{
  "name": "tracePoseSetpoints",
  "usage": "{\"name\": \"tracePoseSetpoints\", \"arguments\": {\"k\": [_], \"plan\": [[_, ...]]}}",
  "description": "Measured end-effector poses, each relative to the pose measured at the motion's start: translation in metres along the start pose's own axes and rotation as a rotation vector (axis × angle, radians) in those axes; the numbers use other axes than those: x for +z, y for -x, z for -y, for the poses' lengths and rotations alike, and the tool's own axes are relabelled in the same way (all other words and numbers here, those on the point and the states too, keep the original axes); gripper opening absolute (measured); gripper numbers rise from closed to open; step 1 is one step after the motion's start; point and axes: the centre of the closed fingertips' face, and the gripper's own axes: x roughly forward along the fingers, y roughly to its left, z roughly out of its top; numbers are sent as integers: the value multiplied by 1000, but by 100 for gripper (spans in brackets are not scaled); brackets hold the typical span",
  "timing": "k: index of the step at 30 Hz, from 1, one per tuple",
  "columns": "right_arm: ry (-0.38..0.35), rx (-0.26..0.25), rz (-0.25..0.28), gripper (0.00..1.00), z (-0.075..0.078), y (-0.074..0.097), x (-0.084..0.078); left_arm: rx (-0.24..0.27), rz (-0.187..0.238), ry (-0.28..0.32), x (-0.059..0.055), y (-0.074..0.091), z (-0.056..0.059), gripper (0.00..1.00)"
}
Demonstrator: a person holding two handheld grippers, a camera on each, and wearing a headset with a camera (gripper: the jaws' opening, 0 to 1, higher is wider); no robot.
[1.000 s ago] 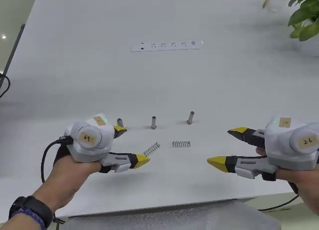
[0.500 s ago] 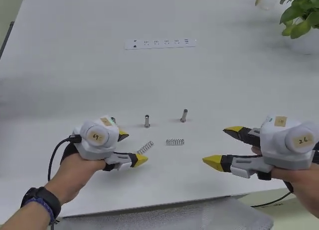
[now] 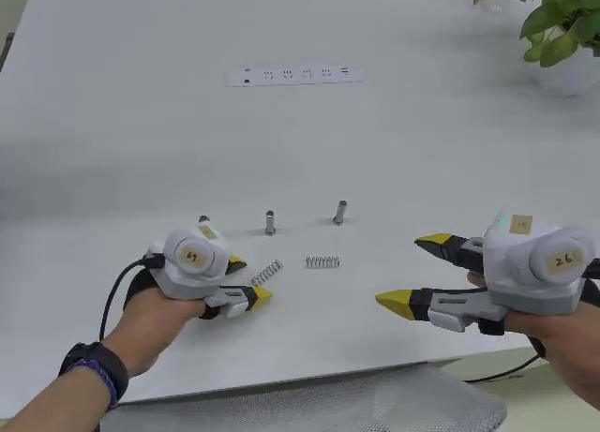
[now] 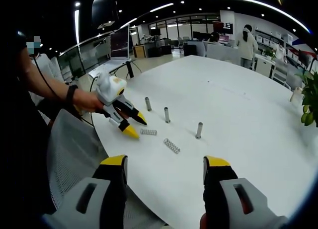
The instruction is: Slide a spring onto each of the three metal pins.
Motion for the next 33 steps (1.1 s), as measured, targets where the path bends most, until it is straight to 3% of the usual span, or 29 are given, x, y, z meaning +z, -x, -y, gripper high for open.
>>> {"name": "tracePoseSetpoints", "arguments": {"k": [12, 17, 24, 33], "plan": [[3, 7, -6, 63, -1, 1, -1, 19, -16, -11, 2, -9, -3, 12], [-1, 1, -3, 63, 1, 4, -1, 40, -27, -31, 2, -10, -10, 3], [-1, -2, -1, 63, 2, 5, 0, 38, -43, -30, 4, -11, -13, 3], [-3, 5, -1, 64, 2, 5, 1, 23, -36, -41, 6, -1, -7, 2]]}}
